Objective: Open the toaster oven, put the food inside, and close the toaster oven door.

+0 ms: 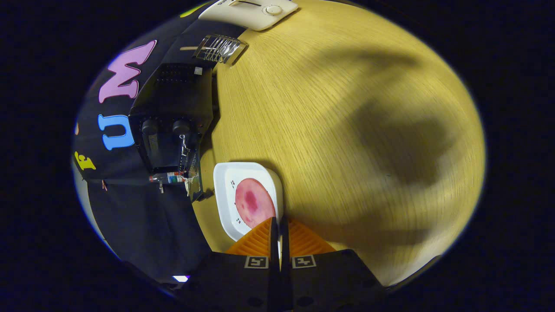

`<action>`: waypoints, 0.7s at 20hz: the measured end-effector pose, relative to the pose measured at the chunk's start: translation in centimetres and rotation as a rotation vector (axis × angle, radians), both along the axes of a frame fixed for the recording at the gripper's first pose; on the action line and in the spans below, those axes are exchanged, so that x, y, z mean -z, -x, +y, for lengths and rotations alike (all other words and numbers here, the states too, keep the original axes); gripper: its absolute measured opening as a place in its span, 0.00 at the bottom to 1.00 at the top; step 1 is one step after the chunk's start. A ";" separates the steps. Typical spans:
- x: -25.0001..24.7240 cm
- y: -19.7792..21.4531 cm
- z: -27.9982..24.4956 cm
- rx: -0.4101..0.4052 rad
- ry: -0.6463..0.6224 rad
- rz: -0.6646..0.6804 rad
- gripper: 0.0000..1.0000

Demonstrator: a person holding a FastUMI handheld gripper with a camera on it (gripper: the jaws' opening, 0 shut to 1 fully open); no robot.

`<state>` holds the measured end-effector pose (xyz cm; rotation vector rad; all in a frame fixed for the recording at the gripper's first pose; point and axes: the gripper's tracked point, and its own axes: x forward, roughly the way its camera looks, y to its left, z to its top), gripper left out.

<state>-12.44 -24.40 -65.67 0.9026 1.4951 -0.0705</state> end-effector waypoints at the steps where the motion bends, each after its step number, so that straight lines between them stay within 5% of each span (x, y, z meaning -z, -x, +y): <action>1: -0.3 0.3 -0.1 0.010 0.015 -0.009 0.05; 9: -6.9 -0.3 2.1 0.140 0.039 -0.088 0.05; 14: -9.4 -3.9 7.3 0.312 -0.001 -0.140 0.05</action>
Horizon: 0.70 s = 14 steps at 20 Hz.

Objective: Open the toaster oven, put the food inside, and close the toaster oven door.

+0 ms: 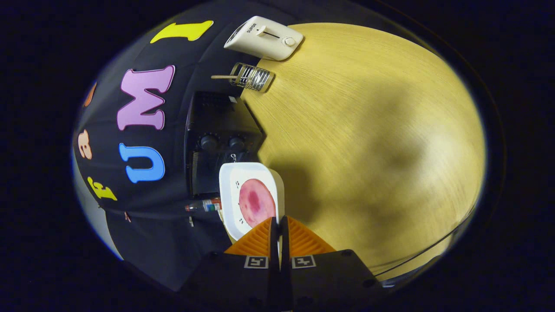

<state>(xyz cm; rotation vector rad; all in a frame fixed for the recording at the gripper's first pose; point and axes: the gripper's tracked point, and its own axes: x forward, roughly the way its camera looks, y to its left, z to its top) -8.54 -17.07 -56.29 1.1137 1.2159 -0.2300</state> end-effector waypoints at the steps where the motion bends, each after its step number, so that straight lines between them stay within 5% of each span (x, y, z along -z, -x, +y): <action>1: 0.4 -1.0 1.3 0.025 0.001 -0.003 0.05; 8: 4.4 -7.7 11.6 0.142 -0.002 -0.001 0.05; 14: 6.2 -13.0 15.4 0.294 0.042 -0.031 0.05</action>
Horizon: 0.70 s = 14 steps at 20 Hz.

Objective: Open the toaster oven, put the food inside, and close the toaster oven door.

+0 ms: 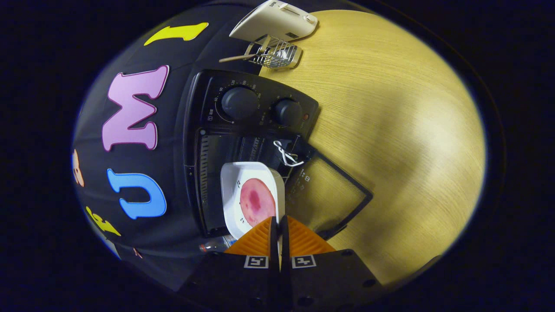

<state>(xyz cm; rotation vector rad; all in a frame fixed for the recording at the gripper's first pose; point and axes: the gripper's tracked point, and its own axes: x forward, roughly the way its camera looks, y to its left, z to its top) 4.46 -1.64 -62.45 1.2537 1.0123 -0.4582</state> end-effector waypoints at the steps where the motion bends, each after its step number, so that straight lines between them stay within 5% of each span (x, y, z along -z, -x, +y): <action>1: 0.4 -0.7 0.3 0.032 0.004 0.001 0.05; 14: 4.0 -7.2 2.8 0.306 0.034 0.018 0.05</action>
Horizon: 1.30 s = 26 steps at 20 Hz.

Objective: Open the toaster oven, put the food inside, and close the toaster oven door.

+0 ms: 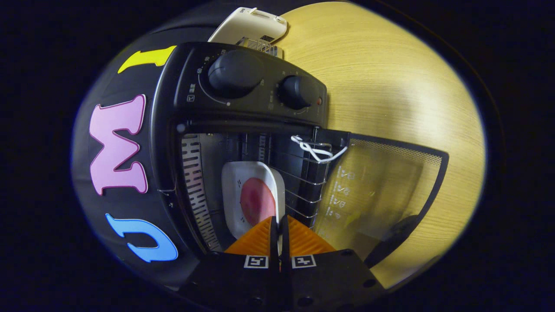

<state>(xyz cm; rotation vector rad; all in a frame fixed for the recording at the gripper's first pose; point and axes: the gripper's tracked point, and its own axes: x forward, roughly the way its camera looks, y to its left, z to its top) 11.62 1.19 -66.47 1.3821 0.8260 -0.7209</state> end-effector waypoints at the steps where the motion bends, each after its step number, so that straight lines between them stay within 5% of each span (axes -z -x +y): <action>1: 0.4 -0.4 0.3 0.012 0.002 0.007 0.05; 7: -0.2 -1.2 0.8 0.013 -0.015 -0.009 0.11; 11: -2.8 0.3 1.1 -0.100 0.018 -0.048 0.13; 14: -5.3 2.5 0.2 -0.201 0.091 -0.069 0.42; 15: -6.1 3.3 -0.3 -0.237 0.123 -0.071 0.42; 17: -7.5 5.1 -0.6 -0.340 0.182 -0.077 0.46; 19: -8.1 7.4 -0.9 -0.463 0.265 -0.071 0.93; 23: -8.3 11.7 -1.0 -0.713 0.446 -0.048 0.98; 26: -6.2 14.6 -0.3 -0.991 0.631 0.013 0.99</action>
